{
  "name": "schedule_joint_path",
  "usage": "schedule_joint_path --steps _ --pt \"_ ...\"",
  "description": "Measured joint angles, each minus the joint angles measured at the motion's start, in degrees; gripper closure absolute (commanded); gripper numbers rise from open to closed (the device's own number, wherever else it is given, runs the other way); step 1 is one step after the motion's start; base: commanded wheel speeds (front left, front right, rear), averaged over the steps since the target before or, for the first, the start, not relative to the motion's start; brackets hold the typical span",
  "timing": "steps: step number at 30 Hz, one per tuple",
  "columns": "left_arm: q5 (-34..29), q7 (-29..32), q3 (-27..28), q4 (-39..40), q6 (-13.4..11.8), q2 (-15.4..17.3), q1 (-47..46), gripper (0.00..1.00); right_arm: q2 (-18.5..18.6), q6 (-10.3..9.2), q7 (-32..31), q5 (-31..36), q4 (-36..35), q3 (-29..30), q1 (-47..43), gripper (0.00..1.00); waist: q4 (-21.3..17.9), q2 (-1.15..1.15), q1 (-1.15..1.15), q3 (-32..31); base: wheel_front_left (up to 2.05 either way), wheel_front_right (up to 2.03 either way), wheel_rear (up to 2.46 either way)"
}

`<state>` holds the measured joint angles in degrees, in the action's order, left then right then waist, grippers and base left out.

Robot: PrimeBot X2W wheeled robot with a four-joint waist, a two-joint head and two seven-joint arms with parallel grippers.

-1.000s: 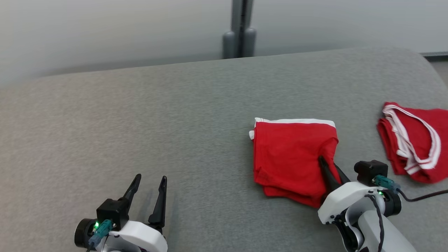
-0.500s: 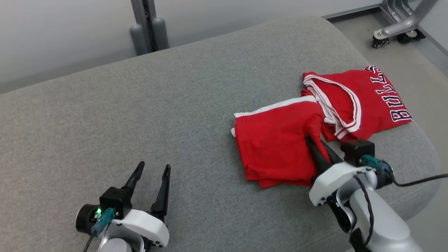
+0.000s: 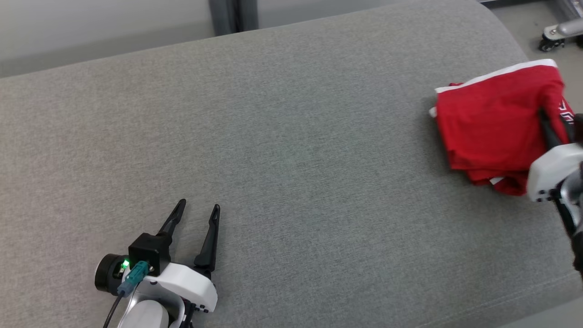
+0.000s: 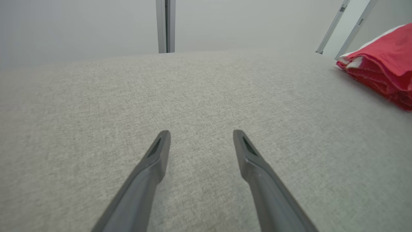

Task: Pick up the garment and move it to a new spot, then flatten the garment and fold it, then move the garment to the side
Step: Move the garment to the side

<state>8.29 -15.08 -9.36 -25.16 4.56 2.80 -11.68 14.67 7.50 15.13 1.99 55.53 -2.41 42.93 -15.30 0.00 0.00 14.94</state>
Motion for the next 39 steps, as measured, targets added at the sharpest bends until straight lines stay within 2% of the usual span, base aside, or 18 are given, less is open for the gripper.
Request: schedule_joint_path --steps 4,6,7,8,12,14,17,21,26,34,39 --pt "-0.2 0.0 0.6 0.0 0.2 0.0 0.0 0.0 4.3 0.0 -0.3 5.0 5.1 6.4 1.8 1.0 2.5 0.0 0.0 1.0 0.0 0.0 0.0" --pt "-0.3 0.0 0.9 0.1 0.3 0.0 -0.2 0.0 5.3 0.0 -0.5 7.4 6.4 10.0 2.3 0.56 3.7 0.0 0.0 1.5 0.0 0.0 0.0" --pt "-0.4 0.0 0.9 0.1 0.3 0.0 -0.3 0.0 5.7 0.0 -0.5 8.6 6.8 12.2 2.6 0.04 4.2 0.0 0.0 1.7 0.0 0.0 0.0" --pt "-0.6 0.0 1.0 0.2 0.4 0.0 -0.5 0.0 6.4 0.0 -1.0 11.1 6.9 16.4 2.7 0.0 5.2 0.0 0.0 2.1 0.0 0.0 0.0" --pt "-0.5 0.0 1.1 0.3 0.4 0.0 -0.6 0.0 5.4 0.0 -0.4 15.3 3.8 25.4 2.6 0.0 6.7 0.0 0.0 2.4 0.0 0.0 0.0" --pt "0.1 0.0 1.7 0.7 -0.1 0.0 -0.6 0.0 2.5 0.0 -0.4 16.2 1.7 28.3 2.6 0.0 7.2 0.0 0.0 1.8 0.0 0.0 0.0" --pt "0.9 0.0 3.0 1.5 -0.9 0.0 -0.3 0.0 -3.3 0.0 -0.2 16.1 -6.0 28.8 2.3 0.0 7.8 0.0 0.0 0.5 0.0 0.0 0.0" --pt "1.0 0.0 4.3 1.9 -1.5 0.0 1.0 0.0 -8.6 0.0 -0.1 13.3 -12.8 25.3 -1.7 0.0 8.7 0.0 0.0 -1.3 0.0 0.0 0.0" --pt "1.8 0.0 5.3 2.6 -2.1 0.0 1.9 0.0 -11.3 0.0 -0.1 7.6 -17.8 18.0 -8.1 0.0 10.8 0.0 0.0 -3.3 0.0 0.0 0.0" --pt "2.3 0.0 6.0 2.4 -3.1 0.0 4.7 0.0 -11.9 0.0 -0.1 -2.9 -18.5 9.9 -18.8 0.0 15.0 0.0 0.0 -7.2 0.0 0.0 0.0" --pt "1.2 0.0 6.1 1.7 -3.1 0.0 6.6 0.0 -11.9 0.0 -0.1 -6.8 -18.3 5.6 -24.0 0.0 17.1 0.0 0.0 -9.9 0.0 0.0 0.0"
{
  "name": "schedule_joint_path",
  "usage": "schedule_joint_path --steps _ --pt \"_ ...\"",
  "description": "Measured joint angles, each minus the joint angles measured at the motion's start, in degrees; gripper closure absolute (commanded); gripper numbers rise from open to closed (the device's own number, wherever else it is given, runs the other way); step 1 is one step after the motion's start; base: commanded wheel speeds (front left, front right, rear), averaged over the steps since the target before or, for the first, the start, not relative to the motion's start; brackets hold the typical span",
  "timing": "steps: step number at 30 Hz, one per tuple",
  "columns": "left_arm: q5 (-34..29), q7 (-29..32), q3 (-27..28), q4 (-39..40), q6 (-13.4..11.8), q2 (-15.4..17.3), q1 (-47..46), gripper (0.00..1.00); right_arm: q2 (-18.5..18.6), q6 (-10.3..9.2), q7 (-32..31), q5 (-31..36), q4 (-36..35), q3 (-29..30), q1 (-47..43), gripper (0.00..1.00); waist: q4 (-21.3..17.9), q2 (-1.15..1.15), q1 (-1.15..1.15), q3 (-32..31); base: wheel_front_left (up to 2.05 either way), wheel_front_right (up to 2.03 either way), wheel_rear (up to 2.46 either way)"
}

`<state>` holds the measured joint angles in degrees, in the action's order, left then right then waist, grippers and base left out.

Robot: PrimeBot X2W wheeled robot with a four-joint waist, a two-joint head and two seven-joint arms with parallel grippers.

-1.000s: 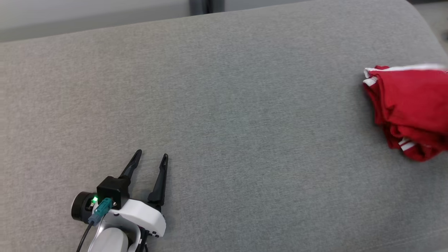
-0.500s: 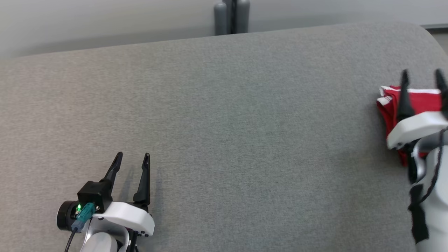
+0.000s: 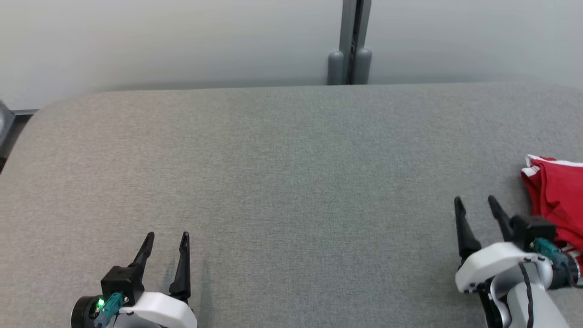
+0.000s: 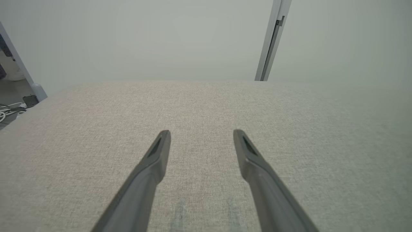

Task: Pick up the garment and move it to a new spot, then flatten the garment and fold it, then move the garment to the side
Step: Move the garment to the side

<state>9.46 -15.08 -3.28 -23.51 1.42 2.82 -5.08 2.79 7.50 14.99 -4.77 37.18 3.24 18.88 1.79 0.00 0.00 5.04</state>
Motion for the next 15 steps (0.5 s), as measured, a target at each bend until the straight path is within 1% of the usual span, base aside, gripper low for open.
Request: schedule_joint_path --steps 7,9,15 --pt "-0.3 0.0 0.8 -0.3 -0.8 0.0 2.1 0.0 -0.1 0.0 0.0 -2.5 -1.0 -1.5 -4.0 0.0 1.4 0.0 0.0 -3.5 0.0 0.0 0.0" --pt "0.1 0.0 1.4 -0.5 -1.5 0.0 2.6 0.0 -0.1 0.0 0.0 -2.8 -1.4 -1.9 -4.5 0.0 1.4 0.0 0.0 -4.3 0.0 0.0 0.0" --pt "0.2 0.0 2.4 -1.3 -2.1 0.0 3.3 0.0 0.0 0.0 0.0 -3.1 -3.3 -3.3 -6.3 0.0 0.5 0.0 0.0 -6.0 0.0 0.0 0.0"
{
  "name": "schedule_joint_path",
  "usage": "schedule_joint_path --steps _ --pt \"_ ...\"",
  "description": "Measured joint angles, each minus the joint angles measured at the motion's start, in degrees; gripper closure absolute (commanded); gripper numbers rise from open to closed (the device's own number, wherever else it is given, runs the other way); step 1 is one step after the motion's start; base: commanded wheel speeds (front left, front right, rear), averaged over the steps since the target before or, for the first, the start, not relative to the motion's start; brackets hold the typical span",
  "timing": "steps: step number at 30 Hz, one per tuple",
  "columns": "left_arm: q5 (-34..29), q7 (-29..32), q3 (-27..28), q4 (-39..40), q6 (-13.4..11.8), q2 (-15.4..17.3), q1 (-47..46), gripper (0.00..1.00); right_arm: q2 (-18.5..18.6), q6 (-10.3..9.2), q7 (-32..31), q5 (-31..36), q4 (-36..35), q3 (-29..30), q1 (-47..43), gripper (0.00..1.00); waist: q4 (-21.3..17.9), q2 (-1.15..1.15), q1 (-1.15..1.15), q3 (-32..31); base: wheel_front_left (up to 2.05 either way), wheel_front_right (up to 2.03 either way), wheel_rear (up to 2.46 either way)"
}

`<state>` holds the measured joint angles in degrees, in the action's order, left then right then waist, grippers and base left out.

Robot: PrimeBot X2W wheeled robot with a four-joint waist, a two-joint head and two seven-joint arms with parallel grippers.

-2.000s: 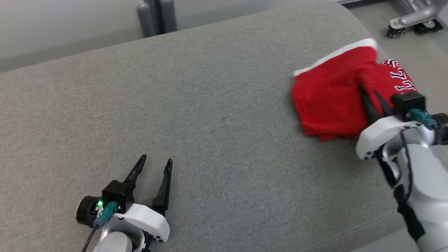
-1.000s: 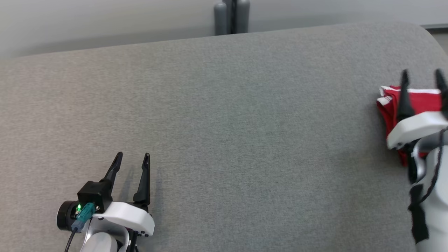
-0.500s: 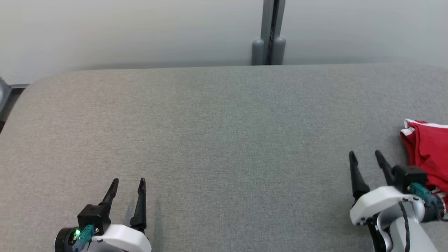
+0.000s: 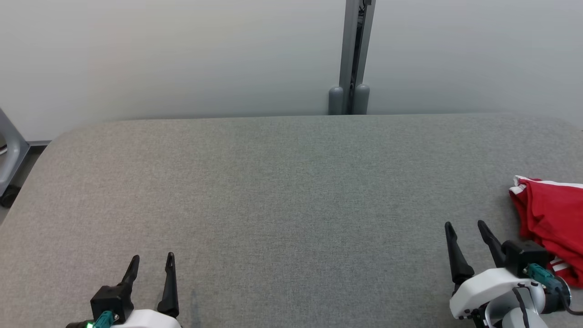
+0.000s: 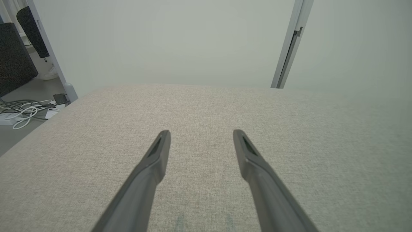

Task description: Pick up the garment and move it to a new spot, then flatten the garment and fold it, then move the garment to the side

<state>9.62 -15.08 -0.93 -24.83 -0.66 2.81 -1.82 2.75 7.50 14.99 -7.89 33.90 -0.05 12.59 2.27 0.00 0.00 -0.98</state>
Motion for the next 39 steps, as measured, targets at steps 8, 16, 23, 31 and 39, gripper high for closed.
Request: schedule_joint_path --steps 8,16,23,31,39 --pt "0.0 0.0 0.3 -0.4 -0.4 0.0 0.5 0.0 0.0 0.0 0.0 0.7 -1.8 -0.8 -1.8 0.0 -1.1 0.0 0.0 -0.8 0.0 0.0 0.0" --pt "0.1 0.0 -0.2 -0.4 -0.4 0.0 0.4 0.0 0.0 0.0 0.0 0.5 -2.0 -1.0 -1.9 0.0 -1.2 0.0 0.0 0.9 0.0 0.0 0.0" --pt "0.2 0.0 -0.6 -0.5 -0.4 0.0 0.4 0.0 0.0 0.0 0.0 1.0 -1.8 -1.0 -1.9 0.0 -1.2 0.0 0.0 1.9 0.0 0.0 0.0" --pt "0.6 0.0 -0.8 -0.5 -0.5 0.0 0.2 0.0 0.0 0.0 0.0 1.5 -1.6 -1.5 -1.3 0.0 -1.6 0.0 0.0 2.8 0.0 0.0 0.0" --pt "1.0 0.0 -0.8 -0.5 -0.9 0.0 -0.2 0.0 -0.1 0.0 0.0 2.4 -1.7 -1.1 -1.3 0.0 -2.0 0.0 0.0 3.3 0.0 0.0 0.0"
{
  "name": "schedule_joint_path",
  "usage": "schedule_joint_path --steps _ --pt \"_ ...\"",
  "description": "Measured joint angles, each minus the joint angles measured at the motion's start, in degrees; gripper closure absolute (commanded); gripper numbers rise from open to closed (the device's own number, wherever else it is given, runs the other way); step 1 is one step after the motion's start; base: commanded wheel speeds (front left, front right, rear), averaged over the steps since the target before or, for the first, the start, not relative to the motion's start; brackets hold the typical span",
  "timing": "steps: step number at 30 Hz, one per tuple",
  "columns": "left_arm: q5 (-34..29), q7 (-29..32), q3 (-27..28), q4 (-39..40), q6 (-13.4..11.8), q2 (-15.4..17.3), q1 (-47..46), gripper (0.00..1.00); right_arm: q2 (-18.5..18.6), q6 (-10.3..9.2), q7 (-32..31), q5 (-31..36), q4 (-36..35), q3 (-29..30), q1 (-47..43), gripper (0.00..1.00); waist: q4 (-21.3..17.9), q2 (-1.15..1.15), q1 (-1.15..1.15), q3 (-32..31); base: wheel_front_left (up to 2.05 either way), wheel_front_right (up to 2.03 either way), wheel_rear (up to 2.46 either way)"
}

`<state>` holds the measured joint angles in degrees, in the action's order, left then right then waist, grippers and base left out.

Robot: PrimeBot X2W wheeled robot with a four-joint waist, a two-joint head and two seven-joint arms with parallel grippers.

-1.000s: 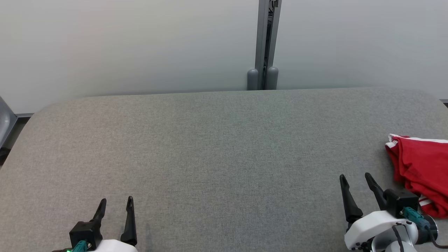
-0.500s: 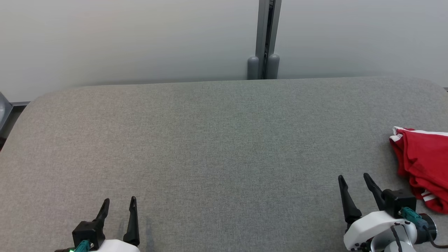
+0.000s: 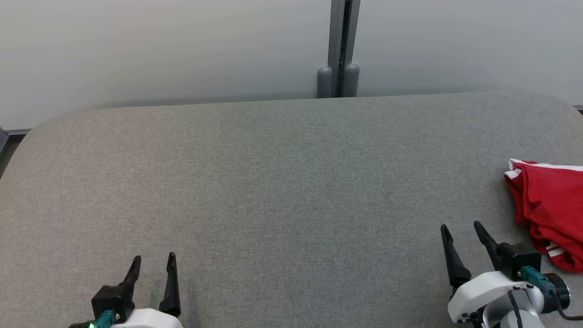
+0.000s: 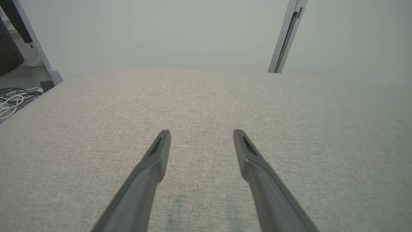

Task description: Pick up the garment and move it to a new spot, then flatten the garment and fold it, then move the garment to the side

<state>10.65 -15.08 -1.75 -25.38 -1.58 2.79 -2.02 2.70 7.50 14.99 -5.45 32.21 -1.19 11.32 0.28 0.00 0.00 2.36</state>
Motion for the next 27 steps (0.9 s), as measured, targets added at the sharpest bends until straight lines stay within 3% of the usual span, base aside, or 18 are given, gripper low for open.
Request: schedule_joint_path --steps 3,4,9,27 --pt "1.4 0.0 0.2 0.1 0.2 0.0 0.0 0.0 0.1 0.0 0.0 0.5 -0.2 0.5 0.0 0.0 0.1 0.0 0.0 0.1 0.0 0.0 0.0" --pt "1.7 0.0 0.3 0.3 0.5 0.0 0.0 1.0 0.1 0.0 0.0 0.5 -0.2 0.5 0.0 1.0 0.1 0.0 0.0 0.1 0.0 0.0 0.0" --pt "2.3 0.8 0.2 -2.3 0.6 -0.7 1.9 1.0 -0.9 0.0 -0.8 -0.1 2.2 0.7 -2.5 1.0 0.1 0.0 0.0 0.1 0.0 0.0 0.0" --pt "20.6 5.6 1.9 0.5 2.4 -0.7 1.5 1.0 -0.9 0.0 -5.5 -20.0 -2.1 2.3 -2.8 1.0 0.1 0.0 0.0 -0.3 0.0 0.0 0.0"
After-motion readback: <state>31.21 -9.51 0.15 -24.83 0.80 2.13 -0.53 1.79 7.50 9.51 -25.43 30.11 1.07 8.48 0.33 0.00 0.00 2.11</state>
